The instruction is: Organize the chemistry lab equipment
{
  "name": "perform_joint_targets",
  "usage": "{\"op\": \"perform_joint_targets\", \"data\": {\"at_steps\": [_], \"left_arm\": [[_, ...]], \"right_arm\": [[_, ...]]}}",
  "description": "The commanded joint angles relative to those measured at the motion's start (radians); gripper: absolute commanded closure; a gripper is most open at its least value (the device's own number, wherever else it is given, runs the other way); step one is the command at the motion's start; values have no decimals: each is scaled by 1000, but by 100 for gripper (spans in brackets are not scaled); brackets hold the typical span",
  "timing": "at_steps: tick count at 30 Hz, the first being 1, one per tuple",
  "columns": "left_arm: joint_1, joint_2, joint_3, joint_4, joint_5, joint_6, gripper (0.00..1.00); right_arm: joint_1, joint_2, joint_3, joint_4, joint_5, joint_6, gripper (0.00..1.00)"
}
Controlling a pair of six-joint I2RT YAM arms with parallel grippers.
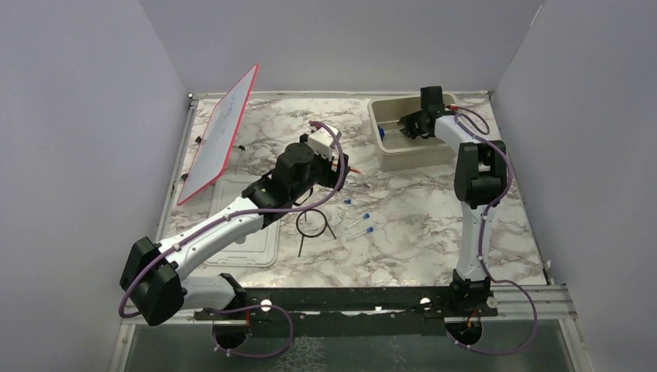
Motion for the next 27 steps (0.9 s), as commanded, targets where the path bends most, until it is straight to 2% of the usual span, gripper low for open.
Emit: {"op": "perform_joint_targets", "data": {"at_steps": [1,11,17,22,27], "left_arm": [[5,6,-8,16,-32,12,21],[14,19,16,-2,-43,-16,21],[19,4,52,-52,-65,-30,21],[19,-26,75,-87,-92,-39,21],[20,-67,78,-88,-158,-36,21]], "right_arm": [[-2,39,39,-23,31,16,72],[1,-53,-14,0,56,-12,46],[0,-205,-103,17,69,-75,42],[3,-377,-193,68,50,-264,41],[55,-490,-224,94,-88,-594,44]]}}
